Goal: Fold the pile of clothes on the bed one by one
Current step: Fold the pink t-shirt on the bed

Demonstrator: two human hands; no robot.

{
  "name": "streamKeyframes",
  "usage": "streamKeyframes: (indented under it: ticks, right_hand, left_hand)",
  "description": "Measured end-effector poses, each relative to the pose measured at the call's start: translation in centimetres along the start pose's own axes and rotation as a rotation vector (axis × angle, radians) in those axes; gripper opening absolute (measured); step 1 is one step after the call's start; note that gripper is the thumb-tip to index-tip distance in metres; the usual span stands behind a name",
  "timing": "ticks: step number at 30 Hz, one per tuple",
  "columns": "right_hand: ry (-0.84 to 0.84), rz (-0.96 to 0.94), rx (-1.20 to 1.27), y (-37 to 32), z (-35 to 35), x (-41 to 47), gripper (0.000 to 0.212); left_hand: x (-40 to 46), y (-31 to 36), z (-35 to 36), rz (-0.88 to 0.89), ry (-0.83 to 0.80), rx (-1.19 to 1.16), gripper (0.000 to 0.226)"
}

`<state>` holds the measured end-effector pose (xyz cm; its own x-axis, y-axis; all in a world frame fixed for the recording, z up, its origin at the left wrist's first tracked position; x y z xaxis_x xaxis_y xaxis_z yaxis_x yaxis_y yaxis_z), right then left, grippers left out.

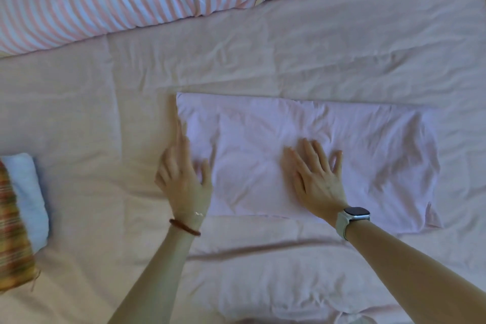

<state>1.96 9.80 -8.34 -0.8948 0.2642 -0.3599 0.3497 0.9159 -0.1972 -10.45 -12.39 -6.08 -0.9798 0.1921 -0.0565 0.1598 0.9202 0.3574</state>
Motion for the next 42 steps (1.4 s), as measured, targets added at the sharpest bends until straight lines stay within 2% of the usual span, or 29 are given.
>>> streamKeyframes:
  ticks: [2,4,7,9,13,15,18,21,24,27,30,33,36,42]
  right_hand:
    - [-0.028,-0.036,-0.04,0.6,0.6,-1.1,0.045]
    - [-0.069,-0.011,-0.085,2.1,1.0,-2.1,0.047]
    - [-0.077,0.165,-0.074,5.6,0.3,-3.6,0.05]
    - [-0.103,0.27,-0.048,8.3,-0.4,-4.8,0.054]
    - [-0.082,0.358,-0.024,12.4,-2.2,-6.2,0.059]
    - [-0.026,0.422,-0.016,14.3,-3.3,-6.1,0.06]
    - [-0.018,0.479,0.028,17.0,-4.8,-5.0,0.066]
    - [-0.024,0.381,-0.005,18.8,-6.3,-2.7,0.07]
    - [-0.088,0.325,-0.022,20.5,-6.1,-0.1,0.055]
    - [-0.148,0.362,-0.006,22.8,-5.7,1.3,0.052]
    - [-0.068,0.472,0.13,24.8,-6.0,1.3,0.05]
    - [0.1,0.596,0.48,24.5,-6.5,-0.4,0.023]
    - [0.055,0.692,0.923,23.3,-5.9,-3.4,0.018]
    - [-0.02,0.686,1.085,21.9,-4.0,-7.0,0.027]
  left_hand:
    - [-2.4,-0.7,1.8,0.181,-0.126,0.193,0.049]
    - [-2.9,-1.7,3.2,0.153,-0.25,0.259,0.049]
    - [-2.4,-2.1,3.7,0.072,-0.364,0.297,0.049]
    - [-2.4,-1.2,3.3,0.022,-0.364,0.292,0.049]
    - [-2.8,2.2,3.1,-0.064,-0.237,0.227,0.049]
    - [-2.8,5.0,3.7,0.034,-0.245,0.167,0.053]
    - [-3.5,10.5,5.4,0.27,-0.294,0.171,0.054]
    - [-5.3,15.6,7.8,0.479,-0.362,0.231,0.056]
    - [-8.2,18.4,10.2,0.653,-0.434,0.293,0.06]
    - [-11.0,19.2,11.3,0.684,-0.498,0.341,0.06]
    - [-12.0,20.3,11.6,0.685,-0.505,0.344,0.059]
    - [-12.9,22.1,11.5,0.868,-0.517,0.321,0.058]
    - [-14.3,24.3,12.1,1.001,-0.572,0.326,0.056]
    - [-13.6,24.1,12.1,1.073,-0.603,0.292,0.048]
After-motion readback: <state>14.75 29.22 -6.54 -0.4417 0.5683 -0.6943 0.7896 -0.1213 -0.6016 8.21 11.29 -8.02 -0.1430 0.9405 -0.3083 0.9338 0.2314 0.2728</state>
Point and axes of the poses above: each hand's wrist, its own x-axis towards the middle knuckle, its own z-axis out of the palm, y = z × x, the point moved 2 cm from there along x, towards the middle knuckle, and after that the axes turned 2 degrees about -y, right-handed, at the moved point
